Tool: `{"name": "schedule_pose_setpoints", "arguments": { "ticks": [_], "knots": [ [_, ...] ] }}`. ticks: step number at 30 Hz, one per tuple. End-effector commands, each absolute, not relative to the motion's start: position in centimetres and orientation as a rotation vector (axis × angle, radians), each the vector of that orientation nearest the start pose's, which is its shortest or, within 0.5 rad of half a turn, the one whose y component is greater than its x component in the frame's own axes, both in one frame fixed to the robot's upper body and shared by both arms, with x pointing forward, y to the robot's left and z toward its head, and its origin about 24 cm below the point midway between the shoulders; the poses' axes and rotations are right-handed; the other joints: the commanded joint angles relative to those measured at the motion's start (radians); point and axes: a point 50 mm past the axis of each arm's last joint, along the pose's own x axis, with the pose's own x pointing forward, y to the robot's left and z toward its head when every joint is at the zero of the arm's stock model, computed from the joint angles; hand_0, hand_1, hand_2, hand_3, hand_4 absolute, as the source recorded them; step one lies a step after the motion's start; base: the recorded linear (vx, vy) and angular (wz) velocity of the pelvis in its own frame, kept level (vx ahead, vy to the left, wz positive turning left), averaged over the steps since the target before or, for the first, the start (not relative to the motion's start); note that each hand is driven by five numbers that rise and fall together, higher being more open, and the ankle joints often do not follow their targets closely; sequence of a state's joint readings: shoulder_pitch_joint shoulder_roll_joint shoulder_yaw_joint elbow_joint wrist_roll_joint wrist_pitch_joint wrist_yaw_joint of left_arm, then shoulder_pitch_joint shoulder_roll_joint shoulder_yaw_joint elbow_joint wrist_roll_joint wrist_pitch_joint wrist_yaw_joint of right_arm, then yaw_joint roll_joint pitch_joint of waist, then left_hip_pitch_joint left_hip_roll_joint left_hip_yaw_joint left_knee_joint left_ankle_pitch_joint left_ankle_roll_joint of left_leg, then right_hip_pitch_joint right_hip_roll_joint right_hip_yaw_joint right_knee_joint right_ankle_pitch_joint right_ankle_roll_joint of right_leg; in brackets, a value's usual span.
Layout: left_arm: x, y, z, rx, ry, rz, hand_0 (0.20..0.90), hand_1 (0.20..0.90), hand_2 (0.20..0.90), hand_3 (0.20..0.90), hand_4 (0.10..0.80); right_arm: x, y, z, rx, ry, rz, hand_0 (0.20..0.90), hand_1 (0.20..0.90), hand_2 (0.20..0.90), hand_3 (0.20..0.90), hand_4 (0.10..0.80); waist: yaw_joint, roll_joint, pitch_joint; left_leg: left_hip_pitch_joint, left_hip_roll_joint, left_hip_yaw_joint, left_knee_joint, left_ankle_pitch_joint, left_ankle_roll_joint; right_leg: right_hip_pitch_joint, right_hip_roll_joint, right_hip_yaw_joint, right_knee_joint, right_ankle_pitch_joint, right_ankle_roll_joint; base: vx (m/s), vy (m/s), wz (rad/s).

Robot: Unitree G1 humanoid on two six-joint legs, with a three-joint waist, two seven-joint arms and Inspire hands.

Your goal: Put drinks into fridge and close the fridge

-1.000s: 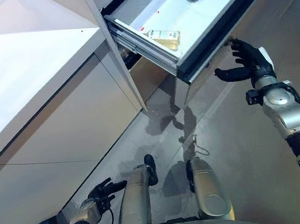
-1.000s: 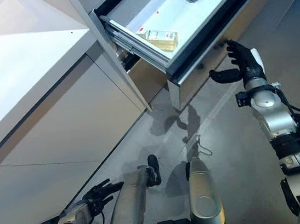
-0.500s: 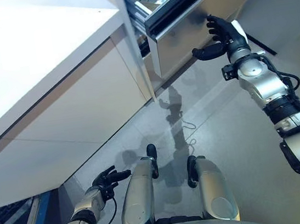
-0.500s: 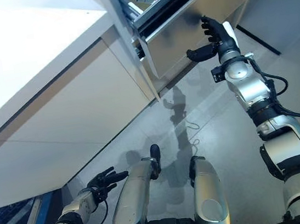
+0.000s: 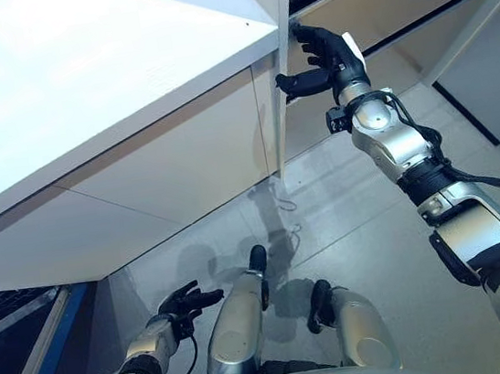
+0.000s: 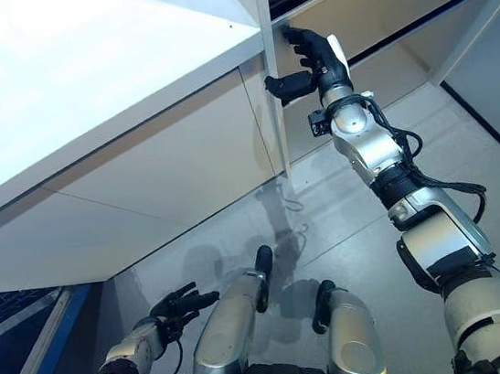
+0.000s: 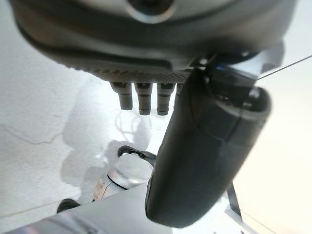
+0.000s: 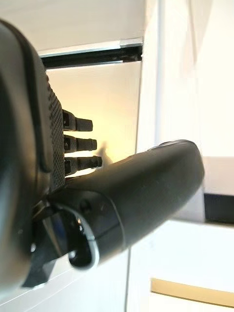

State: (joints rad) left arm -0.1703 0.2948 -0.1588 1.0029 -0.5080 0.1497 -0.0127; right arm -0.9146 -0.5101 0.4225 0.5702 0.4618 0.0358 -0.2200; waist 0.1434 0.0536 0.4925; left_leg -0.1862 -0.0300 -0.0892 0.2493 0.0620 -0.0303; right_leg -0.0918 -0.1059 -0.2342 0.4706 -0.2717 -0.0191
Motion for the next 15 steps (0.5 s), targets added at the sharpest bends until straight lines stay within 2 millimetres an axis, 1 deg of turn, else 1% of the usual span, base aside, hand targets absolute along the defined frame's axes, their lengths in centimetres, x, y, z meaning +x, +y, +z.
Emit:
{"name": "schedule_pose_setpoints", "arguments": {
  "ticks": [1,2,3,4,5,6,7,8,10,12,13,14,15],
  "knots": [
    [15.5,24.3,-13.1,-0.070,1.019,0.186,0.900,0.900,0.900,0.900,0.800,37.2,-16.1,21.7,-0.200,-0.411,0.129,0.900,0.900,0.900,0.900,0.800,-0.031,-0.088,-0.204,0.098,-0.029,0.088,0.012,-0.185,0.065,0.064,0.031,0.072,-0.256,0.168,0.016,0.021,0.067,-0.05],
    [15.1,24.4,-13.2,-0.081,1.022,0.192,0.900,0.900,0.900,0.900,0.800,36.6,-17.0,19.9,-0.210,-0.369,0.128,0.900,0.900,0.900,0.900,0.800,-0.044,-0.094,-0.221,0.113,-0.026,0.098,-0.007,-0.180,0.064,0.075,0.032,0.075,-0.279,0.177,0.022,0.017,0.080,-0.06],
    [14.4,24.4,-13.5,-0.096,1.031,0.205,0.900,0.900,0.900,0.900,0.800,35.6,-18.0,17.3,-0.202,-0.308,0.122,0.900,0.900,0.900,0.900,0.800,-0.063,-0.099,-0.245,0.132,-0.022,0.112,-0.032,-0.176,0.064,0.086,0.035,0.083,-0.304,0.189,0.029,0.005,0.080,-0.07],
    [13.9,24.4,-13.6,-0.104,1.039,0.208,0.900,0.900,0.900,0.900,0.800,34.8,-18.6,15.3,-0.225,-0.263,0.105,0.900,0.900,0.900,0.900,0.800,-0.077,-0.102,-0.263,0.144,-0.018,0.122,-0.048,-0.173,0.063,0.093,0.035,0.088,-0.323,0.199,0.036,-0.008,0.091,-0.09],
    [13.1,24.3,-13.9,-0.122,1.046,0.224,0.900,0.900,0.900,0.900,0.800,33.1,-20.2,12.3,-0.266,-0.207,0.093,0.900,0.900,0.900,0.900,0.800,-0.098,-0.105,-0.284,0.164,-0.013,0.140,-0.076,-0.170,0.063,0.102,0.036,0.098,-0.350,0.212,0.046,-0.033,0.094,-0.15],
    [12.5,24.1,-14.1,-0.139,1.049,0.226,0.900,0.900,0.900,0.900,0.800,31.4,-21.6,9.6,-0.250,-0.125,0.084,0.900,0.900,0.900,0.900,0.800,-0.116,-0.105,-0.305,0.182,-0.010,0.152,-0.103,-0.167,0.063,0.109,0.037,0.108,-0.375,0.226,0.055,-0.037,0.095,-0.25],
    [12.0,24.0,-14.2,-0.150,1.050,0.229,0.900,0.900,0.900,0.900,0.800,30.0,-22.5,7.5,-0.212,-0.061,0.080,0.900,0.900,0.900,0.900,0.800,-0.129,-0.105,-0.320,0.197,-0.007,0.162,-0.125,-0.163,0.062,0.115,0.038,0.114,-0.393,0.235,0.062,-0.040,0.080,-0.34],
    [11.7,24.0,-14.3,-0.156,1.052,0.222,0.900,0.900,0.900,0.900,0.800,29.1,-23.2,6.0,-0.203,-0.006,0.058,0.900,0.900,0.900,0.900,0.800,-0.137,-0.105,-0.330,0.208,-0.005,0.170,-0.139,-0.162,0.062,0.120,0.038,0.118,-0.404,0.241,0.067,-0.028,0.060,-0.34],
    [11.0,24.1,-14.5,-0.196,1.055,0.245,0.900,0.900,0.900,0.900,0.800,26.2,-24.7,1.9,-0.176,0.129,-0.035,0.900,0.900,0.900,0.900,0.800,-0.166,-0.104,-0.356,0.236,0.001,0.196,-0.178,-0.160,0.060,0.129,0.042,0.126,-0.436,0.256,0.080,-0.031,0.042,-0.43],
    [10.6,24.4,-14.5,-0.222,1.048,0.253,0.900,0.900,0.900,0.900,0.800,23.7,-25.5,-1.3,-0.155,0.255,-0.107,0.900,0.900,0.900,0.900,0.800,-0.189,-0.104,-0.371,0.258,0.004,0.215,-0.205,-0.159,0.057,0.135,0.044,0.130,-0.461,0.268,0.090,-0.060,0.018,-0.44],
    [10.4,24.6,-14.5,-0.240,1.038,0.250,0.900,0.900,0.900,0.900,0.800,21.7,-26.1,-3.8,-0.173,0.370,-0.176,0.900,0.900,0.900,0.900,0.800,-0.204,-0.103,-0.379,0.267,0.007,0.228,-0.221,-0.158,0.054,0.136,0.046,0.133,-0.472,0.275,0.094,-0.057,0.005,-0.32],
    [10.4,24.6,-14.5,-0.240,1.038,0.250,0.900,0.900,0.900,0.900,0.800,21.7,-26.1,-3.8,-0.173,0.371,-0.176,0.900,0.900,0.900,0.900,0.800,-0.203,-0.103,-0.379,0.268,0.007,0.229,-0.222,-0.157,0.054,0.136,0.046,0.134,-0.473,0.275,0.094,-0.066,0.003,-0.44],
    [10.2,24.6,-14.6,-0.262,1.030,0.240,0.900,0.900,0.900,0.900,0.800,20.0,-26.6,-5.9,-0.205,0.479,-0.212,0.900,0.900,0.900,0.900,0.800,-0.215,-0.102,-0.385,0.275,0.011,0.238,-0.236,-0.157,0.056,0.137,0.050,0.142,-0.479,0.277,0.095,-0.050,0.004,-0.41]
  ]
}}
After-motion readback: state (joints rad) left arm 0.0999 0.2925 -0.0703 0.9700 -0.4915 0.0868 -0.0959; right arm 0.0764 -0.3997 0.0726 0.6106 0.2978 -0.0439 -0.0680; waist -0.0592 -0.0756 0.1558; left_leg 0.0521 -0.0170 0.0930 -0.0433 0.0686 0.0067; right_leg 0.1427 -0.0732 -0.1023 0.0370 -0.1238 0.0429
